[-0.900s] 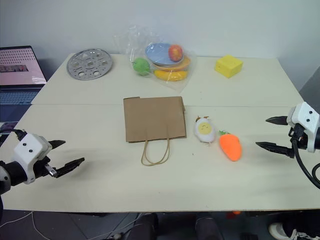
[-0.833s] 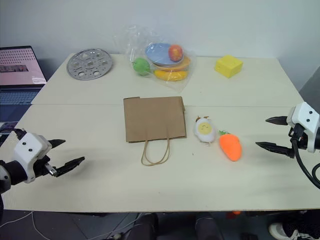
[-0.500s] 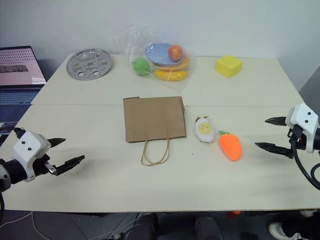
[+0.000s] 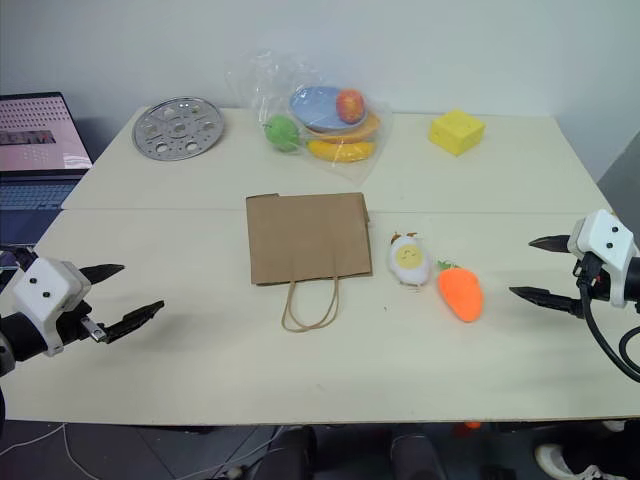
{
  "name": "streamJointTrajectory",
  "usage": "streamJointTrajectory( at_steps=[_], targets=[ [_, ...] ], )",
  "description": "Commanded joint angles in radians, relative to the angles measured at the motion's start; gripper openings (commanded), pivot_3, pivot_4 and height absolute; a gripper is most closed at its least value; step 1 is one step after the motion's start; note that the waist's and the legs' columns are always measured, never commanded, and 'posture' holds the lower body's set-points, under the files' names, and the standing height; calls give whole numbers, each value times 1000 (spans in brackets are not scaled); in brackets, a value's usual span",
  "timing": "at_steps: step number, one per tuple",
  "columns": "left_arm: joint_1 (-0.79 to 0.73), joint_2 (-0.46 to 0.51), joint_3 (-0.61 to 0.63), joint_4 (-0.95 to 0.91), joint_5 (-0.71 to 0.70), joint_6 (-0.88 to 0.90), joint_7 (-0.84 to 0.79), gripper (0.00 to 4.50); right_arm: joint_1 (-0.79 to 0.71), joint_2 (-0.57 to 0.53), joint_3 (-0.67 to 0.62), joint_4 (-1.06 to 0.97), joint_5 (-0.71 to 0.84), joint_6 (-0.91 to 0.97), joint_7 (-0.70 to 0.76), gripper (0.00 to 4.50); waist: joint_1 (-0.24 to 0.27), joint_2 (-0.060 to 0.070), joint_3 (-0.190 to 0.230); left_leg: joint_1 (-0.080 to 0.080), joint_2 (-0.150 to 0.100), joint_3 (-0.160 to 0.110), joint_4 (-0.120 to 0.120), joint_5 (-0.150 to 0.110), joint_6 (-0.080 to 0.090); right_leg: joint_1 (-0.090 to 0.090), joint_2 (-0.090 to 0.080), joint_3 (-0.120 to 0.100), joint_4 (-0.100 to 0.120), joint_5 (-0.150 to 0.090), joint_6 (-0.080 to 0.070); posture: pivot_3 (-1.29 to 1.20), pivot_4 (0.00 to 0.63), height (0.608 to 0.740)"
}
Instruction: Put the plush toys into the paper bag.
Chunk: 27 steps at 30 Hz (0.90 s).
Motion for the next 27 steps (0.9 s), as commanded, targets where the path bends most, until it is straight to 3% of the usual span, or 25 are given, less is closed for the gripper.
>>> streamJointTrajectory(
  at_steps=[1, 8, 18, 23, 27],
  targets=[
    [9, 7, 48, -23, -23, -9, -29, 4472, -6, -2, -22, -23, 11, -4, 1, 4500, 0, 0, 0, 0, 0, 0, 0, 0, 0, 0, 0, 0, 0, 0, 0, 0, 150, 740],
    [38, 19, 49, -66, -24, -18, -78, 4472, -18, 8, -39, -59, 52, 42, -3, 4500, 0, 0, 0, 0, 0, 0, 0, 0, 0, 0, 0, 0, 0, 0, 0, 0, 150, 740],
    [54, -12, -81, -221, 32, -134, -113, 4472, -42, 15, 37, -339, 173, 167, 5, 4500, 2, 0, 0, 0, 0, 0, 0, 0, 0, 0, 0, 0, 0, 0, 0, 0, 150, 740],
    [-7, -74, -299, -209, 141, -276, -104, 4472, -80, 72, 120, -495, 266, 244, -19, 4500, 3, 0, 0, 0, 0, 0, 0, 0, 0, 0, 0, 0, 0, 0, 0, 0, 150, 740],
    [-105, -148, -394, -128, 211, -376, -54, 4472, -98, 92, 147, -547, 311, 293, -40, 4500, 7, -1, 0, -1, 0, -1, 1, 0, 0, 1, 0, 0, 0, 1, 1, 0, 150, 740]
  ],
)
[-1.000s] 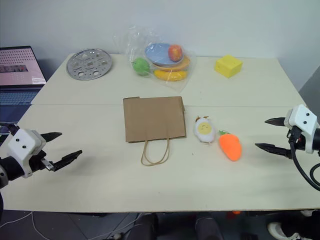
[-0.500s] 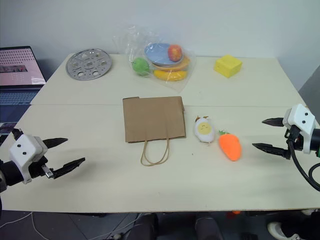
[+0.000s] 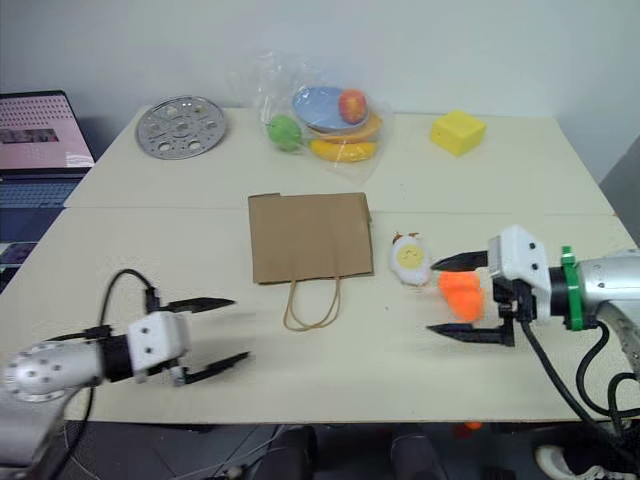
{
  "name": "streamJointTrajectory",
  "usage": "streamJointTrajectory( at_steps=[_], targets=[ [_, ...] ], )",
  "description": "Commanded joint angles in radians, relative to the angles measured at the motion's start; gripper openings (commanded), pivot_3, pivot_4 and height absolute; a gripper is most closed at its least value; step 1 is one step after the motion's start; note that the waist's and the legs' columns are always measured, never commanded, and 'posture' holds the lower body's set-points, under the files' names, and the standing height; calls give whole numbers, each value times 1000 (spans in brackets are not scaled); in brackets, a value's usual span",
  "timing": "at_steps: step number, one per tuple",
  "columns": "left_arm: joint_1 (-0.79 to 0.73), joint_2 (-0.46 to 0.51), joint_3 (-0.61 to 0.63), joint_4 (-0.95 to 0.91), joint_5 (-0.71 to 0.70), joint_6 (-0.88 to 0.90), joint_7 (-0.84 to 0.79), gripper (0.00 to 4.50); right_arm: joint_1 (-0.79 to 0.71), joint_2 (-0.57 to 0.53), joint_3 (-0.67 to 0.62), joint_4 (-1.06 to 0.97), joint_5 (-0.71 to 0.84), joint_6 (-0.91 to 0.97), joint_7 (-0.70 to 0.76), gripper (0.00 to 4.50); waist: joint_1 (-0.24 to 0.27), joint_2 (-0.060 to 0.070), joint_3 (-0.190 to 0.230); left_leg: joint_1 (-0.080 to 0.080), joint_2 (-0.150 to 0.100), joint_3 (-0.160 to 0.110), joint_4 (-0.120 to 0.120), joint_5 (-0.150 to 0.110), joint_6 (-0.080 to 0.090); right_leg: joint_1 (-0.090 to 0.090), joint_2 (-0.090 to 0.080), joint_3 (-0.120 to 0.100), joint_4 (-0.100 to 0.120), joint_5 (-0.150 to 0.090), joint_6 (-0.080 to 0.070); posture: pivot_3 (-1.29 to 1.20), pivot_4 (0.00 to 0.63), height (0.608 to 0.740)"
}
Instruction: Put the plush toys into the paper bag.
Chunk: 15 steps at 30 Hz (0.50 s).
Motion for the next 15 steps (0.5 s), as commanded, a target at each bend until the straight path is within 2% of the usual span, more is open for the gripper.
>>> streamJointTrajectory(
  at_steps=[1, 7, 15],
  targets=[
    [-77, -48, -58, 55, 55, -84, 52, 4472, -26, 10, 6, -61, 46, 41, -24, 4500, 1, 0, 0, 0, 0, 0, 0, 0, 0, 0, 0, 0, 0, 0, 0, 0, 150, 740],
    [-162, -100, -128, 160, 97, -160, 80, 4472, -29, 30, 28, -89, 45, 55, -50, 4500, -1, 0, 0, 0, 0, -1, 0, 0, 0, 0, 0, -1, 0, 2, 0, 0, 150, 740],
    [-211, -105, -184, 246, 131, -254, 81, 4472, -22, 30, 17, -96, 48, 61, -64, 4500, -1, 0, 0, 0, 0, -2, 0, 0, 0, 0, 0, -1, 1, 2, 0, 0, 150, 740]
  ],
)
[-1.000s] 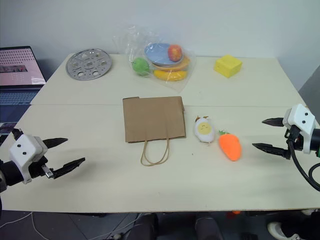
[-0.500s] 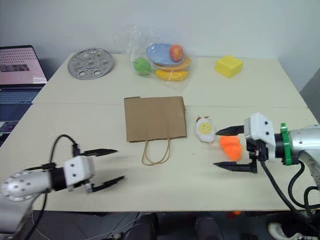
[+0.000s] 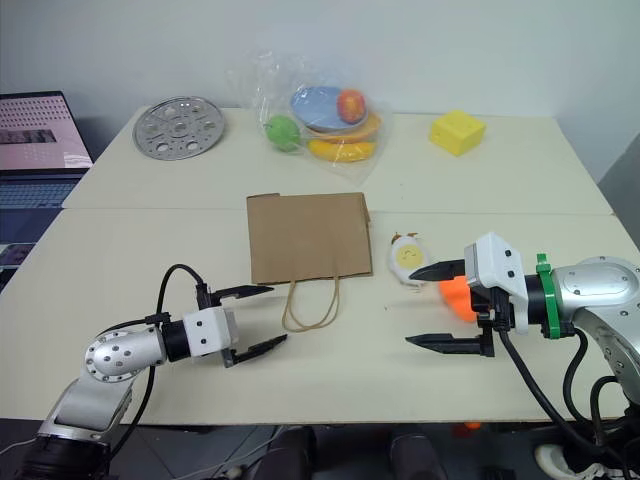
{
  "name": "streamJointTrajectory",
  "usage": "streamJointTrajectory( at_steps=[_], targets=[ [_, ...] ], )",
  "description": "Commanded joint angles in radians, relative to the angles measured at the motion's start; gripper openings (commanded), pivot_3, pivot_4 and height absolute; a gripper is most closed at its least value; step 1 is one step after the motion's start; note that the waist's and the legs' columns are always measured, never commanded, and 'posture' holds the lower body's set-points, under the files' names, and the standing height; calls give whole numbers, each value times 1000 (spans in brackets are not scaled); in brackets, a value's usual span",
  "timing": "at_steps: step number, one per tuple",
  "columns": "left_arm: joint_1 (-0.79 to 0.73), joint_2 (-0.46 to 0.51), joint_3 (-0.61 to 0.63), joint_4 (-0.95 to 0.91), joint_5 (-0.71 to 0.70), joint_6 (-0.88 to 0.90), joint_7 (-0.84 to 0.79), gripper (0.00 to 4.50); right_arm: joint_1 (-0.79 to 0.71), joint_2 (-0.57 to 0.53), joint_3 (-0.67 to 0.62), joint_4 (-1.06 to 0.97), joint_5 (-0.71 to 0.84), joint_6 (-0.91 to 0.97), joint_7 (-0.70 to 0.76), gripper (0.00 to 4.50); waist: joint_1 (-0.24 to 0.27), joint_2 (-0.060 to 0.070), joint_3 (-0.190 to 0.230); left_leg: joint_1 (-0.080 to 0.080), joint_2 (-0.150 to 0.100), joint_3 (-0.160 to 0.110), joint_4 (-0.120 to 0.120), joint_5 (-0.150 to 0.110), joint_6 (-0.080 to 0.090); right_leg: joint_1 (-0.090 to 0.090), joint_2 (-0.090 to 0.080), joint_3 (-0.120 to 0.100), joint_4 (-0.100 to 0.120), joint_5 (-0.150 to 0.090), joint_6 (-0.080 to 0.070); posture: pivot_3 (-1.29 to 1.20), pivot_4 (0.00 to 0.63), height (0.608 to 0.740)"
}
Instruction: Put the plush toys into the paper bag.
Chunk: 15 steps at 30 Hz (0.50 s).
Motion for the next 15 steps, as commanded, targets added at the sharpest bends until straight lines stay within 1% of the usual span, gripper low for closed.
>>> streamJointTrajectory(
  at_steps=[1, 9, 14, 15],
  targets=[
    [-28, 0, -20, 11, 18, -51, 5, 4472, -2, -1, -22, -33, 20, -3, -5, 4500, 0, 0, 0, 0, 0, 0, 0, 0, 0, 0, 0, 0, 0, 0, 0, 0, 150, 740],
    [-92, -24, -51, 45, 38, -51, 39, 4472, 6, 0, -21, -52, 32, 2, -23, 4500, 1, 0, 0, 0, 0, -1, 0, 0, 0, 0, 0, 0, 0, 2, 3, 0, 150, 740],
    [-102, -9, -45, 16, 11, -28, 21, 4472, 15, -5, -24, -55, 33, 3, -26, 4500, 1, 0, 0, 0, 0, -1, 0, 0, 0, 0, 0, 0, 0, 2, 4, 0, 150, 740],
    [-100, -9, -43, 10, 0, -18, 16, 4293, 14, -5, -24, -56, 35, 5, -27, 4500, 1, 0, 0, 0, 0, -1, 0, 0, 0, 0, 0, 0, 0, 2, 4, 0, 150, 740]
  ],
)
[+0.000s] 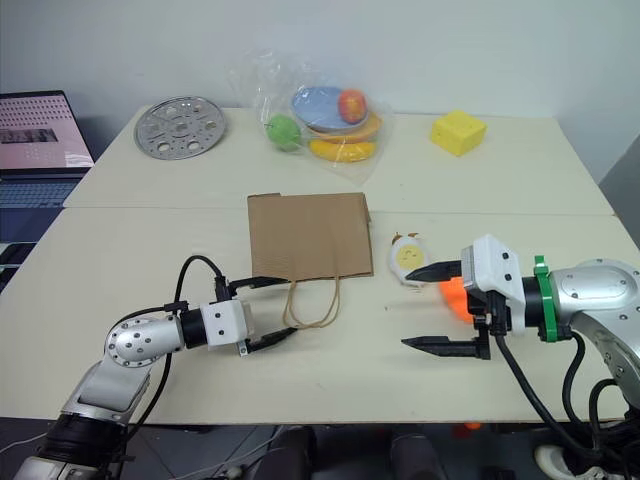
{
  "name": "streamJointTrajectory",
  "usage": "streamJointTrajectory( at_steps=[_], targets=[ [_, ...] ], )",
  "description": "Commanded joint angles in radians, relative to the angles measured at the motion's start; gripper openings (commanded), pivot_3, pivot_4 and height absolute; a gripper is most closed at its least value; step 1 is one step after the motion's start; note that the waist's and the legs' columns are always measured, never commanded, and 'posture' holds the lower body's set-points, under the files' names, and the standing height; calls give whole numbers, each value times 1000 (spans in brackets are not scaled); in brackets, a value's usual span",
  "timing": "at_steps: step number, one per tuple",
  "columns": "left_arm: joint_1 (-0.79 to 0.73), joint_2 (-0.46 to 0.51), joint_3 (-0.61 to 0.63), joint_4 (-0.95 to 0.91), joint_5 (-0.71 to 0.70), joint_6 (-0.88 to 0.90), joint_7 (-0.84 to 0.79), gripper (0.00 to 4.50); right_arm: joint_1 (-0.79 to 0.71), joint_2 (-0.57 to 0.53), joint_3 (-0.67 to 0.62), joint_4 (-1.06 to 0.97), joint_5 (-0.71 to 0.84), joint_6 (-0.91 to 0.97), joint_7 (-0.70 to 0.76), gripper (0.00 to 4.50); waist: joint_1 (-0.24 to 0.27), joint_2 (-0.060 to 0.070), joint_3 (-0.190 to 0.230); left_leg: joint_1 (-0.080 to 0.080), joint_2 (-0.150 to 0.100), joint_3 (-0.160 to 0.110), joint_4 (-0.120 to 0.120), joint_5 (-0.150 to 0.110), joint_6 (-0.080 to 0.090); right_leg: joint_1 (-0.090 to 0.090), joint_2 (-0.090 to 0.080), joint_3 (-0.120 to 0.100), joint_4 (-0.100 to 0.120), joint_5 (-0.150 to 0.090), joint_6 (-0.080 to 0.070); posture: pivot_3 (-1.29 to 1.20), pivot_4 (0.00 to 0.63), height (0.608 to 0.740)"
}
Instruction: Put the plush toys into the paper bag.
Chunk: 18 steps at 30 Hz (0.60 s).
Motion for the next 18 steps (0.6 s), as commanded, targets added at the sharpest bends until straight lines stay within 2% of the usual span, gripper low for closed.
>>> streamJointTrajectory(
  at_steps=[1, 3, 13, 14, 15, 18],
  targets=[
    [-6, 13, 13, -43, -40, 14, -12, 4072, 0, -4, -23, -24, 17, 0, -2, 4500, 0, 0, 0, 0, 0, 0, 0, 0, 0, 0, 0, 0, 0, 0, 0, 0, 150, 740],
    [-5, 16, 6, -51, -53, 28, -28, 3558, 2, -4, -22, -22, 16, -1, -1, 4500, 0, 0, 0, 0, 0, 0, 0, 0, 0, 0, 0, 0, 0, 0, 0, 0, 150, 740],
    [-11, 3, -1, -43, -71, 71, -50, 247, -18, 4, -17, -22, 30, 11, -5, 4500, 0, 0, 0, 0, 0, 0, 0, 0, 0, 0, 0, 0, 0, 0, 0, 0, 150, 740],
    [-12, 5, 1, -54, -89, 96, -59, 24, -19, 5, -19, -23, 33, 14, -6, 4500, 0, 0, 0, 0, 0, 0, 0, 0, 0, 0, 0, 0, 0, 0, 0, 0, 150, 740],
    [-12, 7, 3, -64, -102, 113, -66, 24, -19, 5, -21, -25, 35, 17, -7, 4500, 0, 0, 0, 0, 0, 0, 0, 0, 0, 0, 0, 0, 0, 0, 0, 0, 150, 740],
    [-3, 41, 20, -183, -276, 357, -142, 24, -20, 7, -21, -24, 28, 28, -29, 4500, -1, 0, 0, 0, 0, -1, 0, 0, 0, 0, 0, 0, 0, 0, 0, 0, 150, 740]
  ],
)
